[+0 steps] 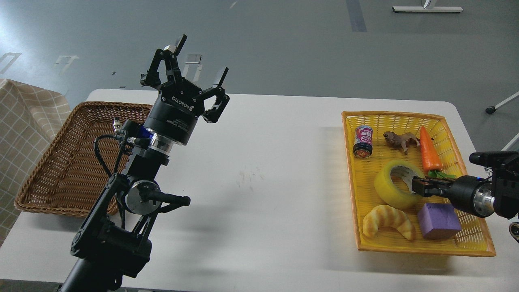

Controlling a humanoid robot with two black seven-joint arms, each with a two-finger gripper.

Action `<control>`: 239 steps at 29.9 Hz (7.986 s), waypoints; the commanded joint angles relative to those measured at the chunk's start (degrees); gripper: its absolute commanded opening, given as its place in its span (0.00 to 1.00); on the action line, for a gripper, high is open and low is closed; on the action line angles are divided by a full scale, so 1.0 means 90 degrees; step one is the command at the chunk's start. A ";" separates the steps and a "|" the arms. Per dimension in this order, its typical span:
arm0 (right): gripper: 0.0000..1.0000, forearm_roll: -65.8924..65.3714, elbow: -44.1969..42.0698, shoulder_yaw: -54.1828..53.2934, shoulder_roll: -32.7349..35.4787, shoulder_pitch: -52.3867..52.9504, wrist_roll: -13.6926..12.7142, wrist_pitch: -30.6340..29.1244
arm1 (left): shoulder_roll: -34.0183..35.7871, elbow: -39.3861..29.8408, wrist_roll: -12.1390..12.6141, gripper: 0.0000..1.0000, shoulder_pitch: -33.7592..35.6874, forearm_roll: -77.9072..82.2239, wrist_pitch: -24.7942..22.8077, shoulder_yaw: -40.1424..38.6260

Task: Place and transfer tape with both arms
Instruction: 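Insert the right gripper into the tape roll's hole and close it, then lift the tape roll with the right gripper and carry it toward the table center, then set the tape roll on the table and open the right gripper, then withdraw the right arm back up above the tray, then reach the left gripper toward the tape roll on the table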

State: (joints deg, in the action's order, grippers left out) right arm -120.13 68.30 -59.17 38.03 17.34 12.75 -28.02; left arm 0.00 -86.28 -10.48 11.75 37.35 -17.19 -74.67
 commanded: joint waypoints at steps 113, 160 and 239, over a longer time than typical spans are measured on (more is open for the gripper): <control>0.91 0.4763 -0.0355 -0.0035 -0.3317 0.3173 -0.0050 0.1843 | 0.1279 -0.0004 -0.0027 0.99 0.0091 0.0440 -0.0014 -0.0277; 0.95 0.5828 0.2079 -0.2566 -0.4225 0.0534 0.0175 0.1561 | 0.0723 -0.0258 -0.0271 0.99 0.0325 0.2950 0.0220 -0.0463; 0.96 0.7429 0.3104 -0.2586 -0.4225 0.0202 0.0087 0.1209 | 0.1622 0.3951 -0.0329 0.98 0.2737 0.9620 0.2466 0.4801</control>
State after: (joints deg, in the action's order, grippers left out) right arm -53.24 96.31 -82.51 0.00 19.18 13.46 -17.13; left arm 15.73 -51.72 -13.43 36.06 124.33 5.10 -31.82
